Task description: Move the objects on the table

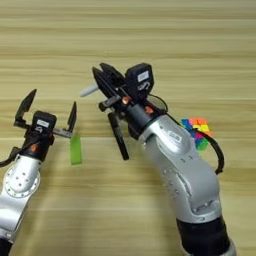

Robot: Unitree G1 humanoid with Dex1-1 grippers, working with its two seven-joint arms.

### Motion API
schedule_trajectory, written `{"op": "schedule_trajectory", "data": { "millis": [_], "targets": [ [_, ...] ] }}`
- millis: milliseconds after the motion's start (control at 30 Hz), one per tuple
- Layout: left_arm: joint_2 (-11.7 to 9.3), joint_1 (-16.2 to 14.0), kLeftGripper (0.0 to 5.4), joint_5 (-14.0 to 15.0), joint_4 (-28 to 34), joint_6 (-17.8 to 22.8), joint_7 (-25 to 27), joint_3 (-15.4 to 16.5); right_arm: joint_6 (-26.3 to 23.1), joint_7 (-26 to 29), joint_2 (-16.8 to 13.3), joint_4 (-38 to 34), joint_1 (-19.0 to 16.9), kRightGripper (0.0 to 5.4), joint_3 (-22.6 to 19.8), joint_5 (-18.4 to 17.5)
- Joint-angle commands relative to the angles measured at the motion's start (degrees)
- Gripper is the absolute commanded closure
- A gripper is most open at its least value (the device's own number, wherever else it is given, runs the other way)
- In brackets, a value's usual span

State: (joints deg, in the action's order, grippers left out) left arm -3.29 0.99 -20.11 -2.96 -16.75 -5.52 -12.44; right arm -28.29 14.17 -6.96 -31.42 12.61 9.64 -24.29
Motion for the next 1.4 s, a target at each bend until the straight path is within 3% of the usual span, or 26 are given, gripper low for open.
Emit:
{"op": "schedule_trajectory", "data": {
  "millis": [33,367,633,833,1400],
  "targets": [
    [-0.9,0.3,0.0,-2.3,-0.2,-1.0,-0.2,-1.4,-0.5,-0.2,1.8,2.1,3.2,4.72,1.7,0.8],
    [-1.9,0.4,0.0,-7.1,-1.0,-1.5,-1.4,-4.1,0.7,0.4,3.9,5.1,3.4,4.72,5.1,2.7],
    [-2.0,0.4,0.0,-7.0,-1.1,-0.9,-2.3,-3.5,0.7,1.1,4.1,5.3,0.7,4.72,8.6,3.9],
    [-1.1,0.4,0.0,-4.2,-1.6,0.1,-2.4,-1.7,0.4,1.4,4.2,4.0,-0.3,4.72,9.1,4.0],
    [-1.2,0.6,0.0,-3.4,-2.4,0.6,-1.9,-1.2,0.6,1.5,4.2,4.1,-1.1,4.72,9.1,4.1]
  ]
}}
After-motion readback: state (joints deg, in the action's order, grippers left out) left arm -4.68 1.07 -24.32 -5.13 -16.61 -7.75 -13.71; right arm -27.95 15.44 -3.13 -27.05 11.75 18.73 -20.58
